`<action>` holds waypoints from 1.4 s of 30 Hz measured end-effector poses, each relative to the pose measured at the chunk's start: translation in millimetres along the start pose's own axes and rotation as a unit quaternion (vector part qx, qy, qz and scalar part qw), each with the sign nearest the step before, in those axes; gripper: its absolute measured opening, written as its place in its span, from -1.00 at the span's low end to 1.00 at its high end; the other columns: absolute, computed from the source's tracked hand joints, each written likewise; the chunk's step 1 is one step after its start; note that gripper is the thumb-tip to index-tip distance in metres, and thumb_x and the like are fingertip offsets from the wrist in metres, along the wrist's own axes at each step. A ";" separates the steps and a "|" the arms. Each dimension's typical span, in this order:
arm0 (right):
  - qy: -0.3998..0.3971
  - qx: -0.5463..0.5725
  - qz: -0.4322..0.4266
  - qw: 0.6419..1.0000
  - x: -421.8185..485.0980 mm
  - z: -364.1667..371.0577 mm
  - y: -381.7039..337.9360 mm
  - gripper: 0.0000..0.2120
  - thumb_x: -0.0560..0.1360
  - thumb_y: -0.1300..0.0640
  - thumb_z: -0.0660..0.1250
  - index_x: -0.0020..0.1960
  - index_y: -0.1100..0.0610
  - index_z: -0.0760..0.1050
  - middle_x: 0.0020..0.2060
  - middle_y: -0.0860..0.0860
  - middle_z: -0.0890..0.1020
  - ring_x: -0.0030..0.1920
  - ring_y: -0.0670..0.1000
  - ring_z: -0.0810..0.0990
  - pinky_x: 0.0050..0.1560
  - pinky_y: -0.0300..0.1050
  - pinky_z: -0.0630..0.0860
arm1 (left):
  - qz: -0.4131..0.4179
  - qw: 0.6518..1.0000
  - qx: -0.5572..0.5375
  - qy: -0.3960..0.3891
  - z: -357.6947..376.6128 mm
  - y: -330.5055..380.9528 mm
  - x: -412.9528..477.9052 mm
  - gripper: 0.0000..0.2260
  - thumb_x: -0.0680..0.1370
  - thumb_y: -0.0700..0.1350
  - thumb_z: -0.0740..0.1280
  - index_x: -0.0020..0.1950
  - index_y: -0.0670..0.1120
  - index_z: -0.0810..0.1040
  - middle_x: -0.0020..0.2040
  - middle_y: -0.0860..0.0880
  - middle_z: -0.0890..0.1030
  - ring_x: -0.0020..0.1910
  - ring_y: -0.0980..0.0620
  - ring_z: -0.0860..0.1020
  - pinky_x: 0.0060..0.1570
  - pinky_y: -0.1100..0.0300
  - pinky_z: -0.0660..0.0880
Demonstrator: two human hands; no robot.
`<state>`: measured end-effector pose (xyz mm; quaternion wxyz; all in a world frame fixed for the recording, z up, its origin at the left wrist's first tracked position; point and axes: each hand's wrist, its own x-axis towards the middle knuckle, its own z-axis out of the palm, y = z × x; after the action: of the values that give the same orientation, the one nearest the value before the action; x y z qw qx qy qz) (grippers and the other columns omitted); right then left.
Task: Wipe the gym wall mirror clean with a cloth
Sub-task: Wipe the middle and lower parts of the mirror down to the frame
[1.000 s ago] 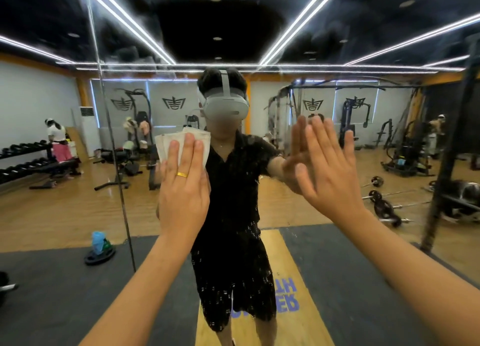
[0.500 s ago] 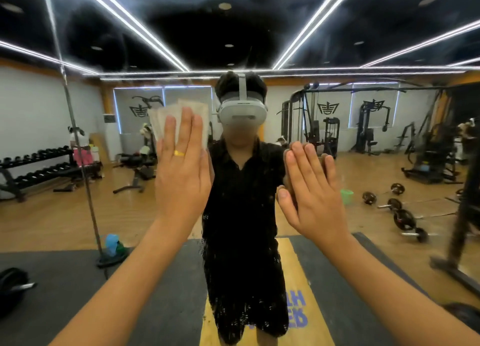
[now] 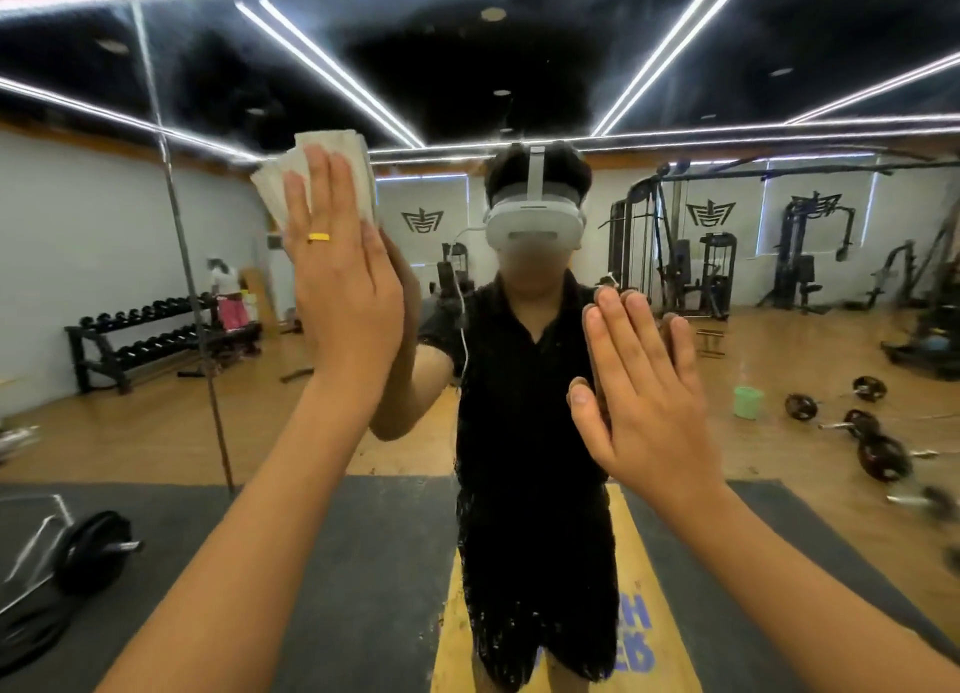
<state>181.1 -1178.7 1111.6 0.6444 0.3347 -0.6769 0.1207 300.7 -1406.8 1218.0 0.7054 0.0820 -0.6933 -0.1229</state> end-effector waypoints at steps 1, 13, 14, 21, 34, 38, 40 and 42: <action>-0.002 0.004 0.002 1.000 -0.8 -0.2 0.0 -0.38 0.66 0.00 0.17 0.64 0.24 0.17 0.63 0.14 0.19 0.65 0.14 0.12 0.63 0.21 0.00 | 0.025 0.999 -0.008 -0.023 3.8 10.2 -17.7 -0.50 0.73 -0.13 0.03 0.69 -0.10 0.07 0.70 -0.03 0.05 0.68 -0.11 -0.01 0.57 0.36 0.01; -0.004 0.022 0.006 1.000 -1.0 -6.1 2.4 -0.38 0.64 0.03 0.24 0.63 0.23 0.20 0.63 0.14 0.21 0.64 0.14 0.14 0.64 0.19 -0.01 | 0.166 0.980 0.023 -0.104 11.0 35.7 26.3 -0.51 0.73 -0.16 0.07 0.68 -0.12 0.11 0.69 -0.07 0.09 0.67 -0.13 0.00 0.60 -0.20 0.15; -0.004 0.023 0.007 1.000 -0.6 -6.0 2.5 -0.38 0.64 0.03 0.25 0.62 0.23 0.21 0.63 0.14 0.21 0.64 0.14 0.14 0.64 0.19 -0.01 | 0.155 0.983 0.018 -0.092 16.3 41.8 22.9 -0.50 0.73 -0.18 0.07 0.68 -0.12 0.10 0.69 -0.08 0.09 0.67 -0.14 0.00 0.62 -0.19 0.08; 0.000 0.028 -0.001 1.000 -2.0 -4.4 1.5 -0.38 0.64 0.03 0.24 0.63 0.24 0.20 0.63 0.15 0.21 0.64 0.15 0.16 0.63 0.22 0.04 | 0.197 0.972 0.046 -0.123 26.3 39.8 -71.2 -0.36 0.67 -0.30 0.28 0.69 -0.12 0.08 0.70 -0.07 0.05 0.68 -0.10 -0.05 0.63 -0.07 -0.09; 0.001 0.034 -0.001 0.999 -1.4 -4.3 3.7 -0.40 0.66 0.03 0.21 0.62 0.25 0.21 0.62 0.16 0.22 0.64 0.16 0.15 0.63 0.23 0.05 | 0.216 0.965 0.023 -0.143 34.5 53.1 -86.3 -0.36 0.66 -0.30 0.28 0.69 -0.10 0.09 0.70 -0.06 0.08 0.68 -0.08 -0.05 0.62 0.07 -0.23; -0.004 0.030 0.002 1.000 -2.9 -4.3 3.2 -0.40 0.66 0.03 0.20 0.62 0.24 0.20 0.63 0.14 0.21 0.64 0.14 0.13 0.63 0.23 0.04 | 0.234 0.960 0.044 -0.144 32.5 51.7 -43.7 -0.39 0.69 -0.27 0.24 0.70 -0.08 0.07 0.70 -0.04 0.04 0.68 -0.06 -0.03 0.65 -0.06 -0.06; -0.006 0.032 0.002 0.999 -3.3 -4.8 4.3 -0.41 0.66 0.02 0.18 0.62 0.23 0.21 0.63 0.14 0.21 0.65 0.13 0.12 0.63 0.21 0.02 | 0.155 0.981 0.029 -0.109 27.4 50.5 -0.7 -0.43 0.71 -0.25 0.15 0.70 -0.05 0.05 0.70 -0.02 0.04 0.67 -0.10 0.02 0.56 -0.18 0.25; -0.002 0.031 -0.001 1.000 -3.0 -4.8 4.6 -0.41 0.66 0.02 0.18 0.62 0.23 0.21 0.63 0.13 0.22 0.64 0.13 0.13 0.64 0.19 0.00 | 0.061 0.996 0.008 -0.061 19.2 42.4 29.0 -0.44 0.71 -0.21 0.09 0.70 -0.03 0.02 0.70 0.00 0.02 0.67 -0.10 0.02 0.43 -0.11 0.46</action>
<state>182.0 -1171.5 1110.7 0.6323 0.3556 -0.6737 0.1408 284.3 -1373.5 1258.4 0.6671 0.0380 -0.7398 -0.0790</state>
